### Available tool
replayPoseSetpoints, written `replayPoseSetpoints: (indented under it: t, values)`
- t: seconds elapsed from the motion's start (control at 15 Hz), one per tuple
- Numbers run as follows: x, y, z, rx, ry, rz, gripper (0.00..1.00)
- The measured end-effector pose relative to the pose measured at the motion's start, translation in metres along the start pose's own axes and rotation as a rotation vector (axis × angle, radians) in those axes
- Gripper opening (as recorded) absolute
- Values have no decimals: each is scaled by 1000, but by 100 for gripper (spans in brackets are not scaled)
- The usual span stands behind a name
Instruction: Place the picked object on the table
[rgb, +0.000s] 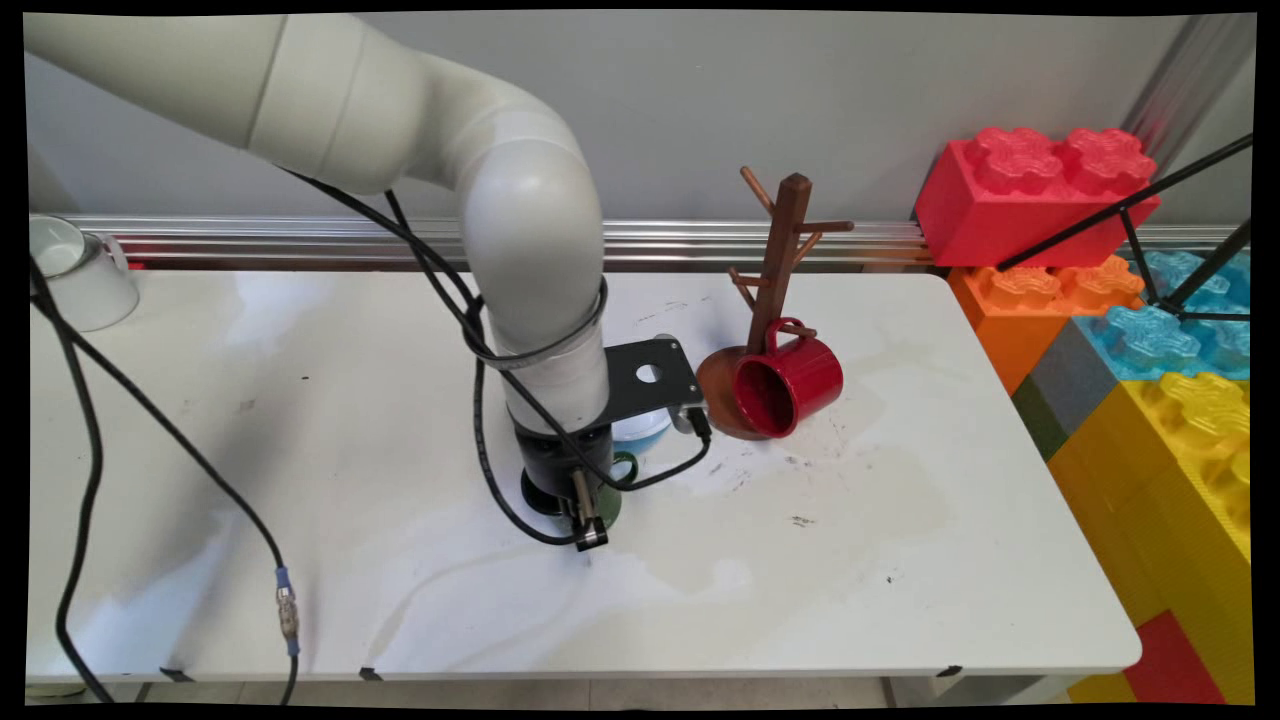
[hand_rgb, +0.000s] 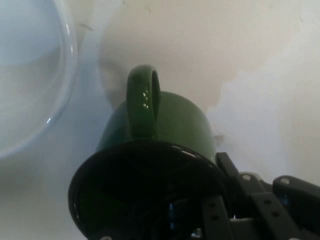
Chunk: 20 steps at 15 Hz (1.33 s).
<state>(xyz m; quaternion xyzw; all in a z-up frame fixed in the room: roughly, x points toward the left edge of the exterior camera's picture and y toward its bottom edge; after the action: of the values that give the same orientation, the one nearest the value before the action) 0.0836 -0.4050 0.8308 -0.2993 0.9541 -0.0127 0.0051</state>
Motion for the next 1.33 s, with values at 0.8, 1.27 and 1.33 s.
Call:
replayPoseSetpoints:
  t: [0.8, 1.27, 1.33]
  values:
    - [9, 1, 14, 11, -29, -12, 0]
    - [12, -1, 18, 20, -18, -30, 100]
    - [13, -1, 18, 20, -12, -37, 100]
